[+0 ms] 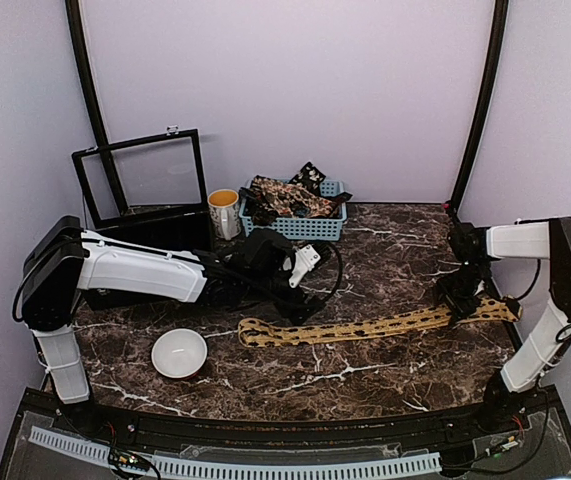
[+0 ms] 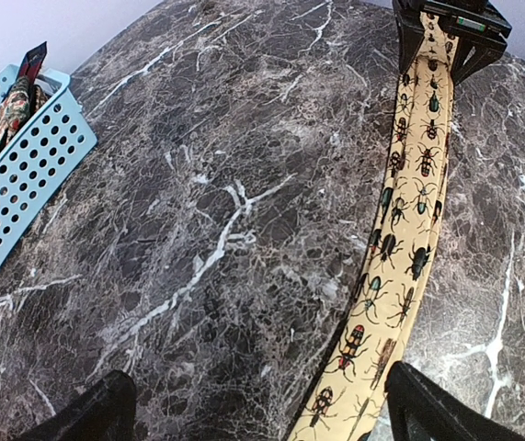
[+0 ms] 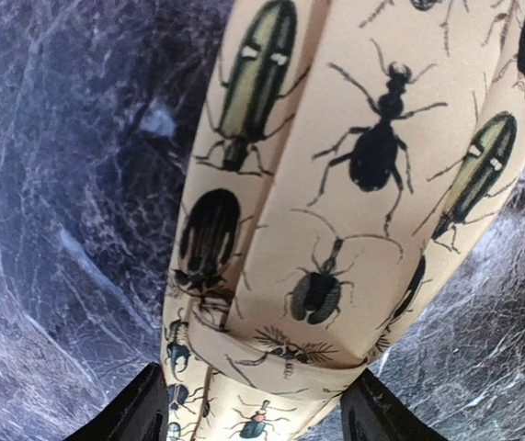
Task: Roll the ties
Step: Smooth out the tie at the center of the board.
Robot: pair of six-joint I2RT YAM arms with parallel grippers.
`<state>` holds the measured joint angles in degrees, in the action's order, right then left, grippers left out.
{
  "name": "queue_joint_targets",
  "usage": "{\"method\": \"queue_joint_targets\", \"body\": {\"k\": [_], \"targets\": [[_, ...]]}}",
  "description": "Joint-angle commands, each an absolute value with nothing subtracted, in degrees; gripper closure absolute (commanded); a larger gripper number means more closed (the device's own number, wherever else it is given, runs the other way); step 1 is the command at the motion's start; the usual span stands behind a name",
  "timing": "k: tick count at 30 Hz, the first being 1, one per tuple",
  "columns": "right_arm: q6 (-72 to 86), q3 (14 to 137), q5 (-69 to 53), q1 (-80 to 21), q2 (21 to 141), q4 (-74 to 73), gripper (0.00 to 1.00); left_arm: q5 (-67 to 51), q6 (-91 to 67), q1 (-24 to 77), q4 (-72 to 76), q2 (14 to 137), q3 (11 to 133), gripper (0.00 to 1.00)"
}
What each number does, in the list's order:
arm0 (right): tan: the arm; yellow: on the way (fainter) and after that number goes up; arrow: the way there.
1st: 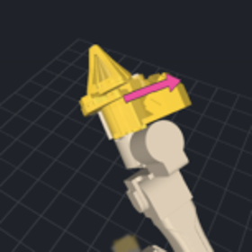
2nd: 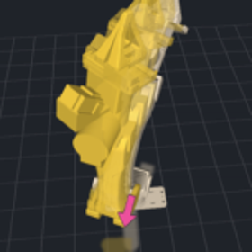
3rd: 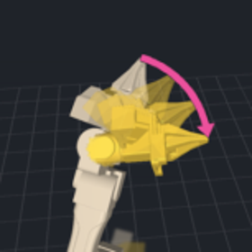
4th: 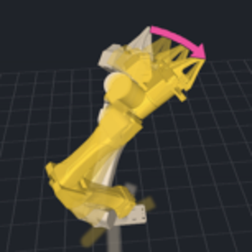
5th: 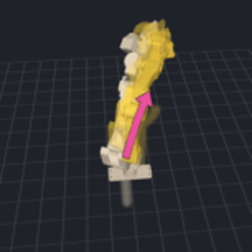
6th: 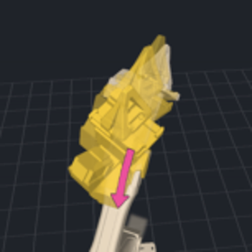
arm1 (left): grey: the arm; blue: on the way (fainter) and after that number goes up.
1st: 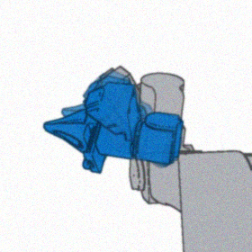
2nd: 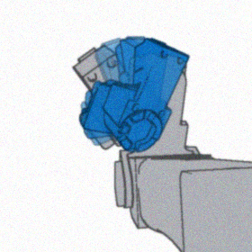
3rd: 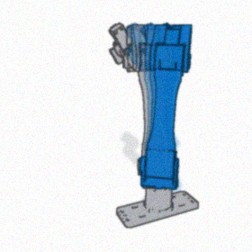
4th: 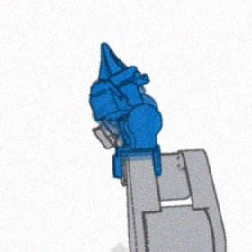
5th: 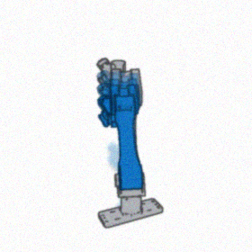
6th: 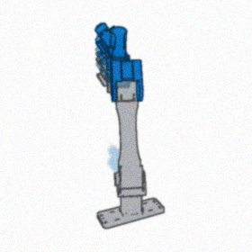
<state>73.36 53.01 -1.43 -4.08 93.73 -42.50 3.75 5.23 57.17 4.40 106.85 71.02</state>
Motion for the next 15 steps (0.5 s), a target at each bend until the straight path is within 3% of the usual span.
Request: {"method": "queue_joint_targets", "body": {"k": [1,9,15], "targets": [[73.7,50.8,-0.2,-3.8,96.7,-41.5,0.41,4.6,5.0,57.1,3.4,104.2,71.0,0.03],[69.4,47.0,0.8,2.8,95.6,-42.4,0.49,6.1,6.0,57.0,2.5,104.9,71.9,0.03],[65.8,44.7,1.0,10.1,94.7,-41.9,0.50,6.2,6.1,57.0,2.2,105.8,72.7,0.03]]}}
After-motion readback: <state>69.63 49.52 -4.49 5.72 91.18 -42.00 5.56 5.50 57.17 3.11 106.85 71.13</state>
